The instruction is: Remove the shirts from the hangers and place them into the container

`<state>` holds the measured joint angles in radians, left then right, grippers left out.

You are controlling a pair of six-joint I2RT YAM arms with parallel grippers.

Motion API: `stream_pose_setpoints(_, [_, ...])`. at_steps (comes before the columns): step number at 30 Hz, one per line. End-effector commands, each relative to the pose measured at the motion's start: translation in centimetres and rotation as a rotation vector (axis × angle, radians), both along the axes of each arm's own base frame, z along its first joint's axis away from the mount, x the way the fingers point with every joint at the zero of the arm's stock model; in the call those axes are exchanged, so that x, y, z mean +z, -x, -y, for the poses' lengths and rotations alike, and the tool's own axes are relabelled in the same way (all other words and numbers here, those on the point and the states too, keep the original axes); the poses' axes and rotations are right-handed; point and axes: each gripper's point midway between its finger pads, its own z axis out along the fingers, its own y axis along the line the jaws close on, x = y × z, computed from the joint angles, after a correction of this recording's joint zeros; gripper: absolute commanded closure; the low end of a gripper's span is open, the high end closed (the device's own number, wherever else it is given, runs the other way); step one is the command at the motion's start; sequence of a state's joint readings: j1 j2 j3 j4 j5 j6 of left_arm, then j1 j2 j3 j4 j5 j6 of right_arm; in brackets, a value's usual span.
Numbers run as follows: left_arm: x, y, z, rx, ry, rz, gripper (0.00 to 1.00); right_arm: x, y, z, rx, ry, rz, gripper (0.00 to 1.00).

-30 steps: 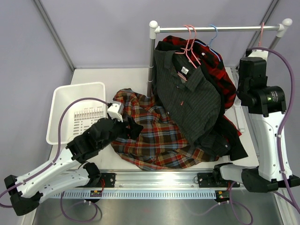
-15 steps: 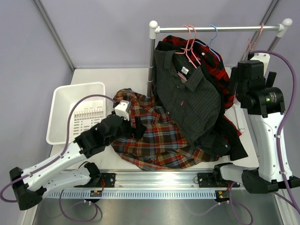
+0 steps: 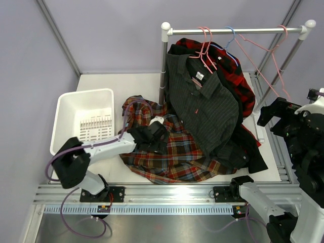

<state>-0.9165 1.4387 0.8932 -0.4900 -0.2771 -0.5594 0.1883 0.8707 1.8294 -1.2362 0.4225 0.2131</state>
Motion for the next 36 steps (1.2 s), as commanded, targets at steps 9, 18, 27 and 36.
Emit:
stream_pose_setpoints(9, [2.5,-4.9,6.7,-0.017,0.082,0.067,0.01,-2.1,0.8,-6.9,0.379,-0.12,0.0,0.01])
stream_pose_setpoints(18, [-3.9,-3.9,7.5,-0.004,-0.012,-0.101,0.42,0.8,3.9,-6.8,0.408,-0.131,0.084,0.01])
stream_pose_setpoints(27, [5.1,-3.3,3.9,0.029,-0.022,0.059,1.0,1.1,4.7,-7.7,0.468,-0.14,0.128,0.0])
stream_pose_setpoints(36, [36.0,-2.3,-6.3,0.138,0.236,0.663,1.0,2.1,5.6,-8.9,0.545,-0.161,0.163,0.0])
